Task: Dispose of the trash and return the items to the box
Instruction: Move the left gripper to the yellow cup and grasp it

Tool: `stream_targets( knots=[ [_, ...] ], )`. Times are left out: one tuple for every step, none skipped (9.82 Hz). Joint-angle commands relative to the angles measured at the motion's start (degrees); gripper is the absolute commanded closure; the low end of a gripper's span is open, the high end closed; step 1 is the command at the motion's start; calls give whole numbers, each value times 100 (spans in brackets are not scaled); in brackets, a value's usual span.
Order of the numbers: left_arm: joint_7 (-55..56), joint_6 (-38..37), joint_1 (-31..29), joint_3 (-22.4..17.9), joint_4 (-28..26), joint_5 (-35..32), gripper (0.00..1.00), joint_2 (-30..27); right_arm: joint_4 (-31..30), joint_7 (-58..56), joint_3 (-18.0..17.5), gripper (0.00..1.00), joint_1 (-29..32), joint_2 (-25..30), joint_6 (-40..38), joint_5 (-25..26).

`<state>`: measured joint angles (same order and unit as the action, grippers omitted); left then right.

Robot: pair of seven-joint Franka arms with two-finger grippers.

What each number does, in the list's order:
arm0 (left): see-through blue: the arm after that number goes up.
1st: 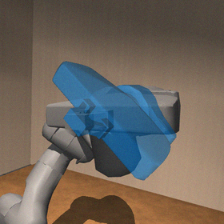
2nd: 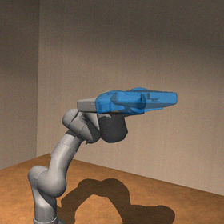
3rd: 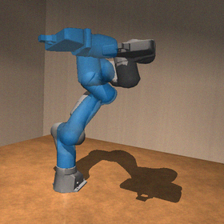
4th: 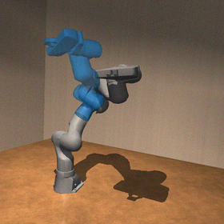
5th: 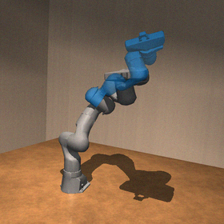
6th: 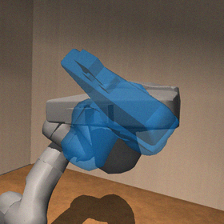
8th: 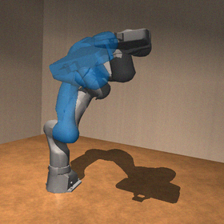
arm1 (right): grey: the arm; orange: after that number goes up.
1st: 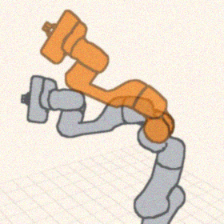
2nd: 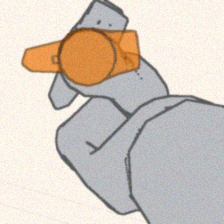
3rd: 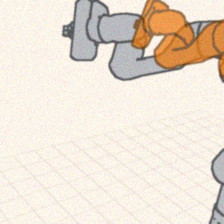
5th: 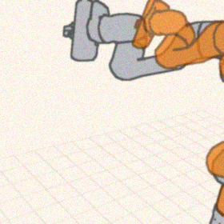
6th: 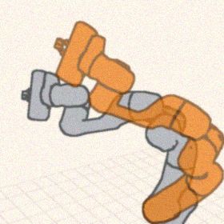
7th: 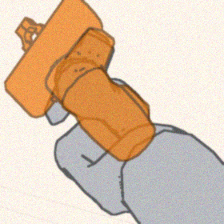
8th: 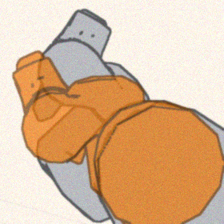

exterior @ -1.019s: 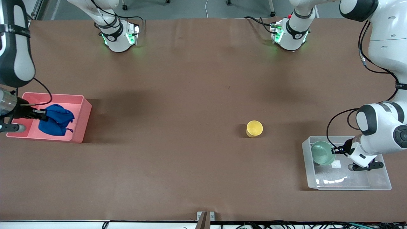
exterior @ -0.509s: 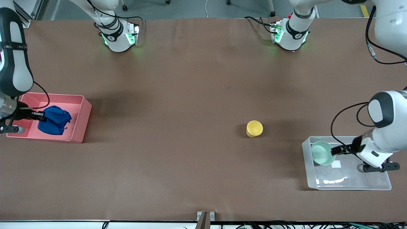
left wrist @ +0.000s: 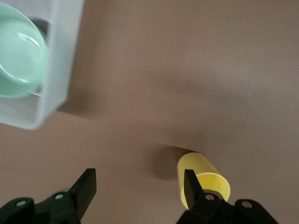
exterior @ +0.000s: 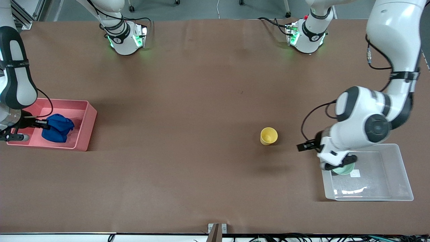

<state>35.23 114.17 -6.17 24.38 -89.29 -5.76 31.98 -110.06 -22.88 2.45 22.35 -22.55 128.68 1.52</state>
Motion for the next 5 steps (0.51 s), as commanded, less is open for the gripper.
stream_targets(
  knots=[
    [536, 725, 272, 5, -674, -110, 17, 54, 10, -67, -96, 59, 68, -3, 61, 68],
    [746, 938, 387, -4, -851, -127, 17, 54, 45, -50, -96, 28, 42, 5, 61, 59],
    [853, 1105, 475, -4, -1009, -127, 20, 54, 141, -6, -104, 16, 7, 5, 26, 59],
    [897, 1281, 494, -4, -1176, -136, 25, 54, 229, 3, -105, 12, -46, 14, -1, 59],
    [898, 1587, 511, -4, -1317, -127, 29, 115, 300, 3, -113, 9, -116, 75, -1, 68]
  ],
)
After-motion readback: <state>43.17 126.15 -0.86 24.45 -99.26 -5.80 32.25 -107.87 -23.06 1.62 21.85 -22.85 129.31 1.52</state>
